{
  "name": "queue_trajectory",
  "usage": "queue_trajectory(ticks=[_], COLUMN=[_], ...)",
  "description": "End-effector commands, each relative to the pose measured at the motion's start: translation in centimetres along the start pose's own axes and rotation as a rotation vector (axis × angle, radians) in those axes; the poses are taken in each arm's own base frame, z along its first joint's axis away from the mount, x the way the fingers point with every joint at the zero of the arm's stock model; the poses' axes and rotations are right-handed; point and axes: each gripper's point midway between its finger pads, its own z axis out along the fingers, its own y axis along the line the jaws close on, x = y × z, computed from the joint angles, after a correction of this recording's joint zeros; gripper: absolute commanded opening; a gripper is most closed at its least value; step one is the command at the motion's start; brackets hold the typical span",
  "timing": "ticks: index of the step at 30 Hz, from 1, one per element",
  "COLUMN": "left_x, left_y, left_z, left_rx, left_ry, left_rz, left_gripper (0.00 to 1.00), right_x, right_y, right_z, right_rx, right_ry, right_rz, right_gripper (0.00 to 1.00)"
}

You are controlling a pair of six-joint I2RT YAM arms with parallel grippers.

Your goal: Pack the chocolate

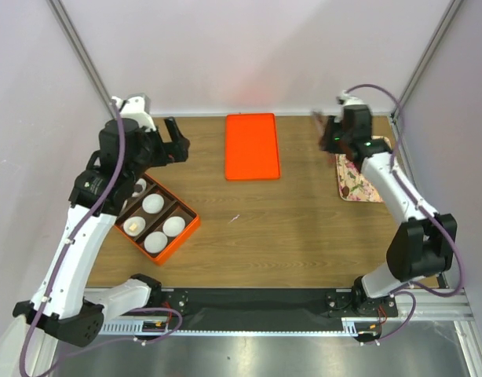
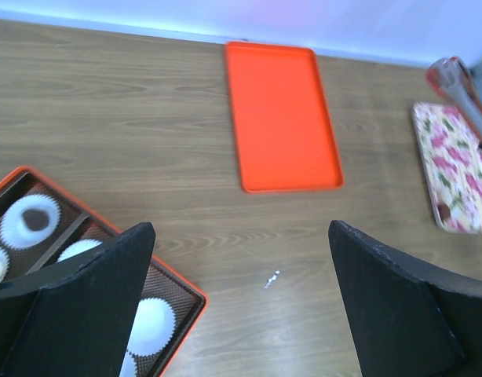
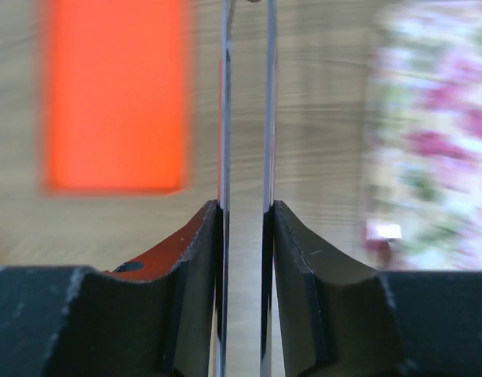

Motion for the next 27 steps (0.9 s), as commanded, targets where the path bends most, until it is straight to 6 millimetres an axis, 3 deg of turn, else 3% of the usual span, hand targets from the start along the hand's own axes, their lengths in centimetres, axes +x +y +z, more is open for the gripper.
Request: queue_trajectory(ticks=[1,2,5,6,9,10,13,15,19,21,27], left_x=[-2.7,-3.1,-4.8,-5.2,-7.2,-7.6,-8.6,-8.8,-8.5,-8.3,-7.3], left_y=[1.7,2.0,3.0,3.2,3.2,3.2,3.2,3.3,3.3,3.3,3.0], left_z=[-2.5,-2.9,-4.5,-4.9,-6.7,-7.2,-8.6,-9.0,-9.3,-9.5,-9.6], left_rx=[-0.044,-0.053,-0.093,-0.104,-0.102,-0.098,-0.09,-0.085,-0.082,-0.075,-0.05], left_ry=[-0.081,-0.092,-0.152,-0.169,-0.255,-0.278,-0.349,-0.367,-0.37,-0.366,-0.35], left_rz=[-0.089,-0.103,-0.129,-0.134,-0.155,-0.16,-0.179,-0.183,-0.176,-0.165,-0.149], left_gripper=[1.0,1.0,1.0,1.0,1.0,1.0,1.0,1.0,1.0,1.0,1.0], right_x=[0.9,2.0,3.7,5.6,8.0,9.9,12.6,14.4,17.5,19.0,20.9], right_y=[8.9,12.2,17.9,21.0,26.2,28.9,33.3,35.4,39.4,40.3,42.2], right_z=[-2.7,-3.3,-4.4,-5.3,-5.8,-5.9,-7.1,-6.8,-8.5,-8.5,-9.1], right_rx=[-0.213,-0.298,-0.45,-0.523,-0.642,-0.7,-0.806,-0.856,-0.972,-0.989,-1.042], right_ry=[-0.033,-0.029,-0.031,-0.007,0.013,0.027,0.058,0.071,0.079,0.079,0.077], right_rz=[-0.058,-0.079,-0.079,-0.108,-0.141,-0.165,-0.224,-0.251,-0.313,-0.363,-0.408], right_gripper=[0.31,0.31,0.31,0.31,0.3,0.3,0.3,0.3,0.29,0.29,0.3])
